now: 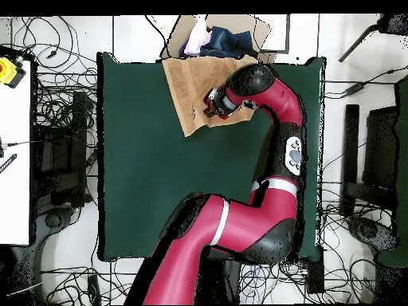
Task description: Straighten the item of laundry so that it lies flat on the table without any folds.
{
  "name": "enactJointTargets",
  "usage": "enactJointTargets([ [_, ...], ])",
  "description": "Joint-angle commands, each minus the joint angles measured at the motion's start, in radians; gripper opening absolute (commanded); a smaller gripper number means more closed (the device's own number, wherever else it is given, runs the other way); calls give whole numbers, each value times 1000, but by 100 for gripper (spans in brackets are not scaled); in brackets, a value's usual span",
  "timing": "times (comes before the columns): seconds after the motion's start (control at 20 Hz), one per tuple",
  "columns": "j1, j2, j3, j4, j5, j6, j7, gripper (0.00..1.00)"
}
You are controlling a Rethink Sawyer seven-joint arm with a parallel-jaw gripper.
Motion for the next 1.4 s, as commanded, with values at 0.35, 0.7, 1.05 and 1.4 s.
enactJointTargets([
  [0.35,40,107,151,169,69,112,70,0],
  [0.7,49,77,146,196,77,105,80,0],
  [1.05,60,108,144,137,71,123,97,0],
  [1.4,54,156,143,84,69,131,104,0],
])
